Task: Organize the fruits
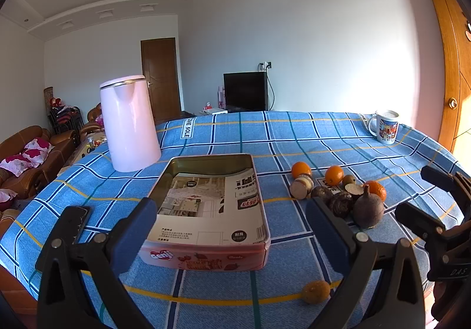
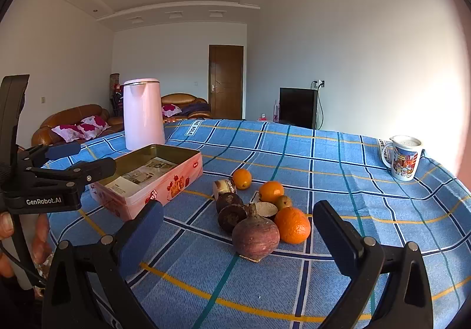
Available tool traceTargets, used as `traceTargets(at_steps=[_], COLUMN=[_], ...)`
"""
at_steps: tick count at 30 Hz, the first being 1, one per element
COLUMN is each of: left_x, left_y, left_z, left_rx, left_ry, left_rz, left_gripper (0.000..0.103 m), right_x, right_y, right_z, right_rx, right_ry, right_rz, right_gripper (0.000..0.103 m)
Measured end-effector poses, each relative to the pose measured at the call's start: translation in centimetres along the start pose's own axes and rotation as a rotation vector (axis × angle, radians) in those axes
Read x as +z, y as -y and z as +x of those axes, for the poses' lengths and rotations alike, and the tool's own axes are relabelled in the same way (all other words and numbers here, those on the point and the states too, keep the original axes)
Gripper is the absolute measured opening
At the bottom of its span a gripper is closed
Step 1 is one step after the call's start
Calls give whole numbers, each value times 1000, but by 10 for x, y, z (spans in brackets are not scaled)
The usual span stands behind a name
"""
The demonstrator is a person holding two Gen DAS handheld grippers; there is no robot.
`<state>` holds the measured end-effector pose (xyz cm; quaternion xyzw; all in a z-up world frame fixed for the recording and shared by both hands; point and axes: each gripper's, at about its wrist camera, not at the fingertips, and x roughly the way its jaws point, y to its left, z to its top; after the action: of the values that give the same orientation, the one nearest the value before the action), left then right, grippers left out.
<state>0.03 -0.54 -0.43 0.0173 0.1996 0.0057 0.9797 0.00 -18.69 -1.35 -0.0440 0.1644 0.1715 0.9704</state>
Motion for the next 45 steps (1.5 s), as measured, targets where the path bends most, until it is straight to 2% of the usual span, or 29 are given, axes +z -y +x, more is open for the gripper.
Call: traceTargets(at_steps=[45], left_x=[-2], left_y=[2], left_z=[3], left_rx=[-6], left_ry=[-17], left_rz=[-6], left_gripper=[103], right_x=[-2], right_y=[-4], right_z=[3], right_rx=[17], right_ry=[-14], right_rz=[0], right_gripper=[102])
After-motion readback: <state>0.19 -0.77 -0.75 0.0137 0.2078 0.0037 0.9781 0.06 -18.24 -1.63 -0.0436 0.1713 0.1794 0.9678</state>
